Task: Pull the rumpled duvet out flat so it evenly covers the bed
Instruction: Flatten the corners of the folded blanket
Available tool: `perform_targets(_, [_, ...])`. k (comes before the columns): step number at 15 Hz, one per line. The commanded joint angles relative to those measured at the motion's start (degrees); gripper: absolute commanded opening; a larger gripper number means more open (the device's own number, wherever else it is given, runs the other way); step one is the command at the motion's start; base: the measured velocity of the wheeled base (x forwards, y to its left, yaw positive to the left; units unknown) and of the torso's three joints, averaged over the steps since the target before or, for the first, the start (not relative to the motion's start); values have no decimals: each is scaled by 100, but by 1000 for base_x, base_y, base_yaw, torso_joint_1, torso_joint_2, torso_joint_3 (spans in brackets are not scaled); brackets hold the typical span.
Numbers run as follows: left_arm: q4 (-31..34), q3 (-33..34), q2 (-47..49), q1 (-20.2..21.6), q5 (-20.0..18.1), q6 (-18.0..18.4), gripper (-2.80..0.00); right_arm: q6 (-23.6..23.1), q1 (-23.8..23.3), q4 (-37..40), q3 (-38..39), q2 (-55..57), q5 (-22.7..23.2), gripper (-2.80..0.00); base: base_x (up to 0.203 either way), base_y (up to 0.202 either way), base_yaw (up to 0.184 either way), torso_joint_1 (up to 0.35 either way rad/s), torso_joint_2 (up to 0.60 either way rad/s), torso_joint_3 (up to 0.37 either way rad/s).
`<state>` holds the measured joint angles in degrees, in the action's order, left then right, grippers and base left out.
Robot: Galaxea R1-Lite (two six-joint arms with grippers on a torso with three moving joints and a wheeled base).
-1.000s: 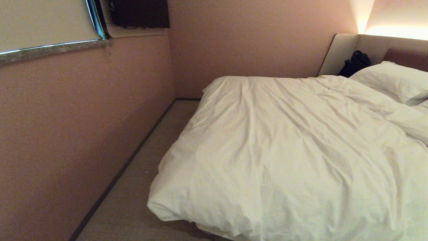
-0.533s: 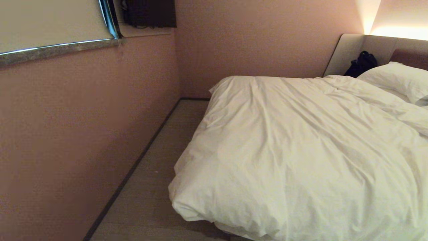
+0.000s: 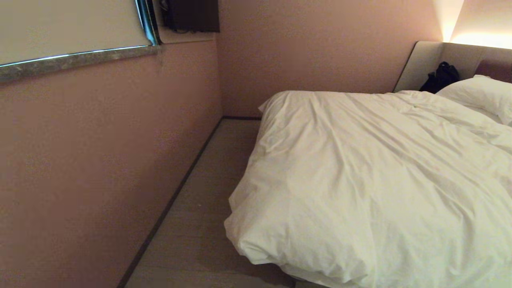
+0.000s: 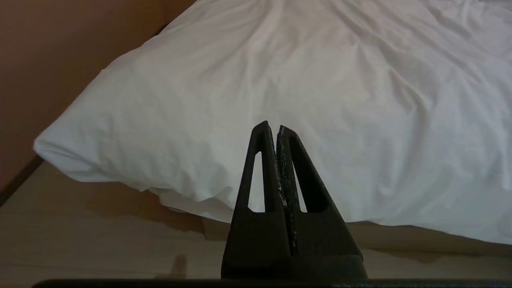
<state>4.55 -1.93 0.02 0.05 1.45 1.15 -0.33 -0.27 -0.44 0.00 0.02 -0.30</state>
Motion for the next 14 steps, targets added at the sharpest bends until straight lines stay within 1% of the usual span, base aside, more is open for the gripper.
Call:
perform_targets(1, [2, -1, 6, 4, 4, -9, -280, -2, 0, 0, 0, -2, -5, -280, 0, 0, 0, 0, 0, 0])
perform_targets(14, [2, -1, 5, 4, -2, 0, -280, 33, 0, 0, 0, -2, -5, -280, 0, 0, 0, -4, 9, 5])
